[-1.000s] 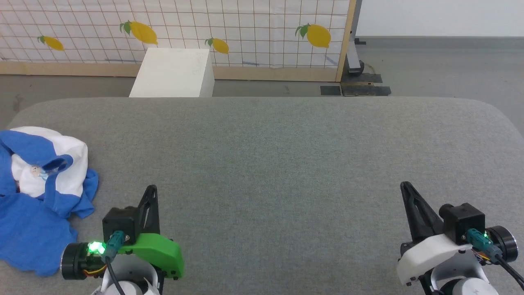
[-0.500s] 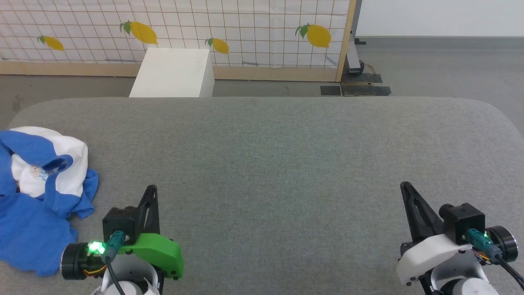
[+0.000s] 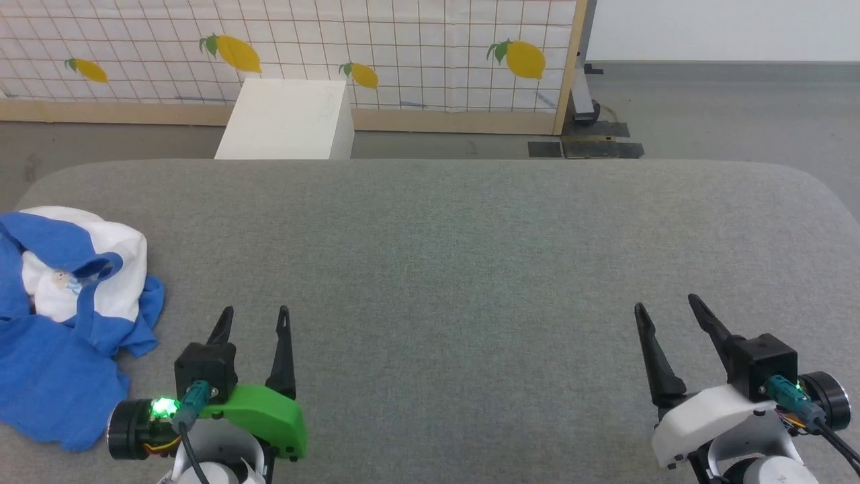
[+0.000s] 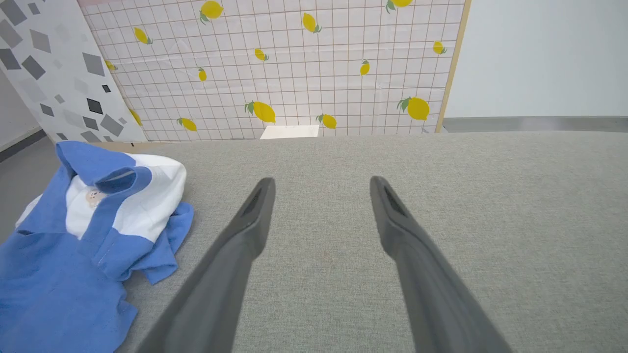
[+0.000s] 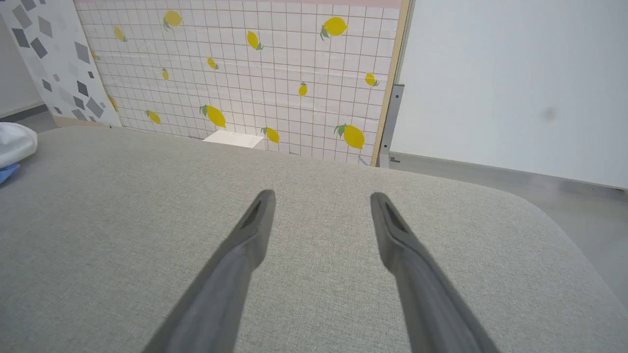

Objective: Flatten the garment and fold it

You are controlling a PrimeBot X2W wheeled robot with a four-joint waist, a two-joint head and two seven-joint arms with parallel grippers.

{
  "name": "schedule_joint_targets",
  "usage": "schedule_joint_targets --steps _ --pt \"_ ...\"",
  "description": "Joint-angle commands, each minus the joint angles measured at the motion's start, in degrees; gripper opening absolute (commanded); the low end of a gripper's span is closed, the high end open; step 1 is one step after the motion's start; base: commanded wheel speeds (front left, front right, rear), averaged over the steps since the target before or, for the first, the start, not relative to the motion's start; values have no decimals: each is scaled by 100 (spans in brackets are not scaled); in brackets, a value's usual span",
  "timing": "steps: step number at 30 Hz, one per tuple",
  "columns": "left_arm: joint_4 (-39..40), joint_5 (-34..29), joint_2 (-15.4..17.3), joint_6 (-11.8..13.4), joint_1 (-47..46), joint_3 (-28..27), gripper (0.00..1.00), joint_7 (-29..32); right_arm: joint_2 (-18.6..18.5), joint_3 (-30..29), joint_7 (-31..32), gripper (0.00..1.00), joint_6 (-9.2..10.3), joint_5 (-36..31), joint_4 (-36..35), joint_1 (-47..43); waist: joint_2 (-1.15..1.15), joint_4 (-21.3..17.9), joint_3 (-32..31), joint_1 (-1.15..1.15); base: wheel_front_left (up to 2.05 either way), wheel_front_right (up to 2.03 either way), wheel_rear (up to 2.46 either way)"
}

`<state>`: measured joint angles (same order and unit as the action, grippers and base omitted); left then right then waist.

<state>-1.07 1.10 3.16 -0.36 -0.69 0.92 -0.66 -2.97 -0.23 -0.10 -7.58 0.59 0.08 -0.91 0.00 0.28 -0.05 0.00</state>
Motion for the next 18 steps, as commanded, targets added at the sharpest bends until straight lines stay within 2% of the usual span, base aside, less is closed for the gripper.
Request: schedule_joint_targets --steps 1,18 --pt "-44 37 0 56 -64 28 100 -58 1 -8 -68 100 1 63 35 7 0 23 -1 0 0 0 0" --pt "-218 197 53 198 -125 70 100 -261 2 19 -189 100 2 174 128 39 0 498 6 0 0 0 0"
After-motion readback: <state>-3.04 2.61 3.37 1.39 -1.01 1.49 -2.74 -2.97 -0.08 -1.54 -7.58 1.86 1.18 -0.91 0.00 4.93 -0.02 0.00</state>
